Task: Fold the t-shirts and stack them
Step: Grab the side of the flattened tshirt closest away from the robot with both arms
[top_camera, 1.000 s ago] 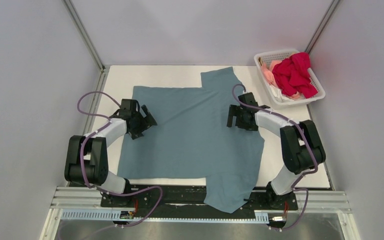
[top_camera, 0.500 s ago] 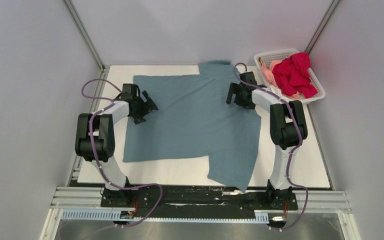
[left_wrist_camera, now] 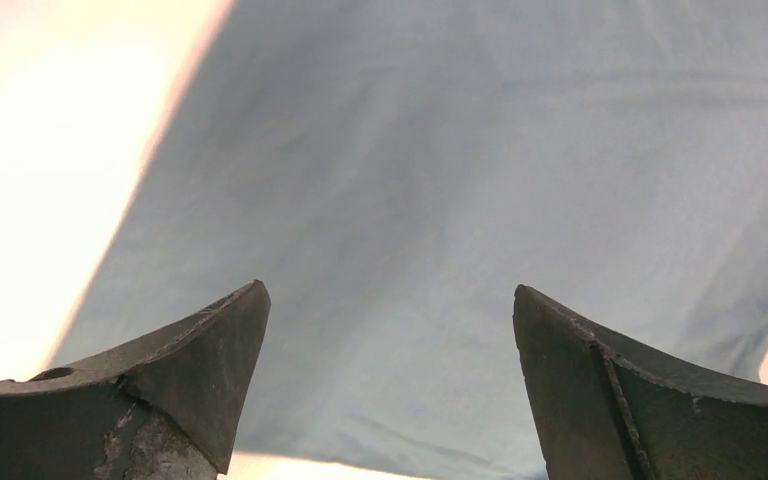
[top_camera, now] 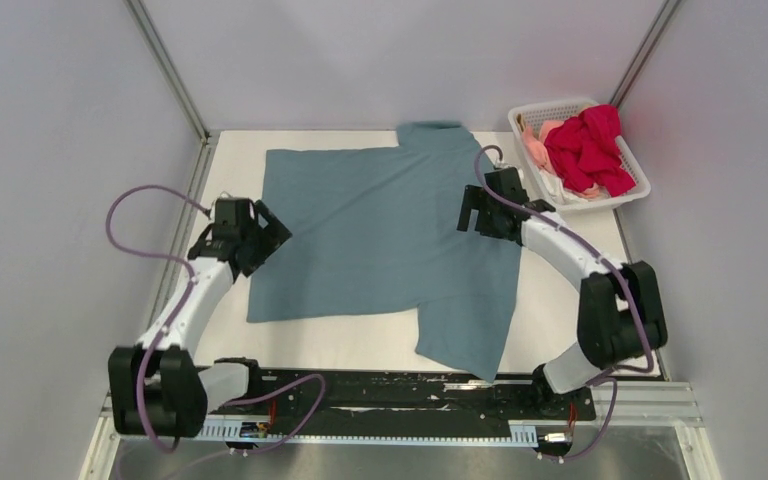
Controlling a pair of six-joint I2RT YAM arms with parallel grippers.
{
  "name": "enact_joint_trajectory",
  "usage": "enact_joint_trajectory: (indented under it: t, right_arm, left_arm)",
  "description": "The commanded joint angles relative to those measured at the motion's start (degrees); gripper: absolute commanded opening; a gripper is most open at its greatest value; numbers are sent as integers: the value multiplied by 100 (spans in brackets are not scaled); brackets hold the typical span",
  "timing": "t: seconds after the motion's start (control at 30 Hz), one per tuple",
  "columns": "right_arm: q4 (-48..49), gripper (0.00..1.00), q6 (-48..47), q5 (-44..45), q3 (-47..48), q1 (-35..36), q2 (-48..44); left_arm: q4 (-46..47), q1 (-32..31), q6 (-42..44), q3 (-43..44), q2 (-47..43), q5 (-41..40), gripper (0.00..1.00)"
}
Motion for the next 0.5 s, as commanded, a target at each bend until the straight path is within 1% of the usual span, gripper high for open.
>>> enact_joint_trajectory:
  t: [0.0, 0.03, 0.1, 0.23, 0.33, 0.47]
  right_arm:
    - [331, 100, 456, 166, -735, -32, -776]
    - [339, 100, 467, 117, -839, -33, -906]
    - [338, 100, 478, 39, -1005, -32, -1129]
    - [343, 100, 485, -100, -1303, -25, -1435]
    - [318, 100, 336, -204, -1387, -23, -1579]
    - [269, 100, 307, -153, -1419, -23, -1746]
  left_arm:
    - [-1227, 36, -677, -852, -1133, -1147, 100]
    - [-1360, 40, -805, -981, -1502, -1287, 100]
    - [-1448, 59, -949, -1288, -1959, -1370, 100]
    - [-1585, 105, -1109, -1599, -2452, -1441, 100]
    - [-1680, 170, -1231, -1794, -2468, -1494, 100]
    - [-1348, 440, -1241, -2148, -2255, -1364, 99]
